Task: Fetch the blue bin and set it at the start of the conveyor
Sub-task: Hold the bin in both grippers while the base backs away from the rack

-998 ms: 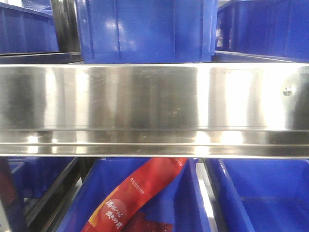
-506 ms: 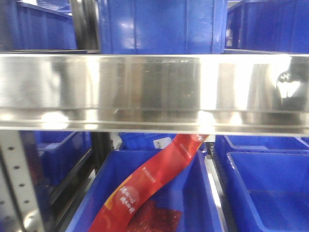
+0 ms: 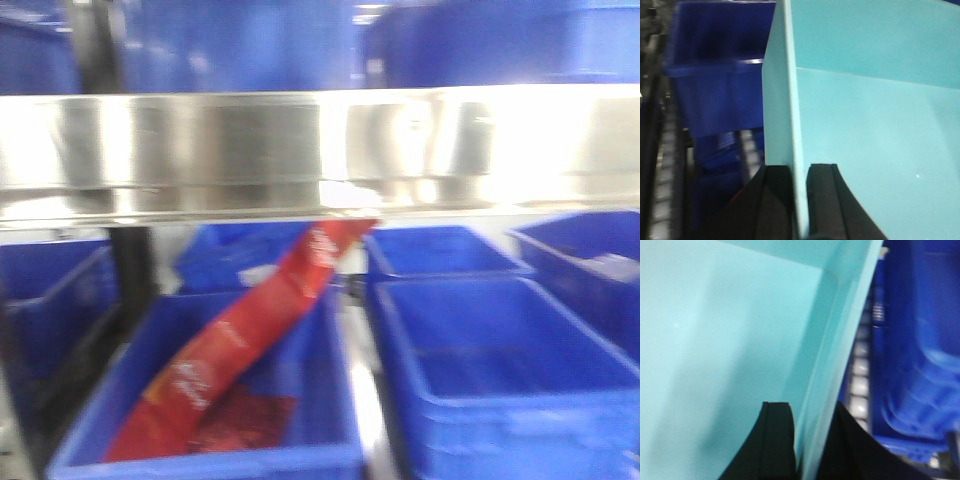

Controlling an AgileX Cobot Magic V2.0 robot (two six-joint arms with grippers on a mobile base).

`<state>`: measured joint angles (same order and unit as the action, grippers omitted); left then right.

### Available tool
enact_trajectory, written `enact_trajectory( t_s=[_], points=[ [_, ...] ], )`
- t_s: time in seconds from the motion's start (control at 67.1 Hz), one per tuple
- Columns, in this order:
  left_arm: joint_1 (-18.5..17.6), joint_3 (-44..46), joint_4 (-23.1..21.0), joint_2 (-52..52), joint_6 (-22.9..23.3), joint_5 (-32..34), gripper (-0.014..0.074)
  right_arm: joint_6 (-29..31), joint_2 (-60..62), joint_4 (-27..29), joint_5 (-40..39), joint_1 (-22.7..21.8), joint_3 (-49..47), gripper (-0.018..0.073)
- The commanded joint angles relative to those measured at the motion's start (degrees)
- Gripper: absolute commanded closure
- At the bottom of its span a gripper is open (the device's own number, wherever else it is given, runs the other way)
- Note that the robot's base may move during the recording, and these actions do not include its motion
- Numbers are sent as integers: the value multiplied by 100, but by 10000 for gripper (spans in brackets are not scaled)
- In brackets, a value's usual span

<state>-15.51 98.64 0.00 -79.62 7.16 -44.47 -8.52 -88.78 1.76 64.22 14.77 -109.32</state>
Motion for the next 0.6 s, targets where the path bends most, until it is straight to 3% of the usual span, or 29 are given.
enact_trajectory(
  t_s=[0.0, 0.581],
  points=[
    [-15, 51, -90, 98, 13, 468, 708, 196, 37, -176, -41, -37, -38, 712],
    [-15, 51, -90, 98, 13, 468, 708, 196, 37, -176, -41, -37, -38, 712]
  ],
)
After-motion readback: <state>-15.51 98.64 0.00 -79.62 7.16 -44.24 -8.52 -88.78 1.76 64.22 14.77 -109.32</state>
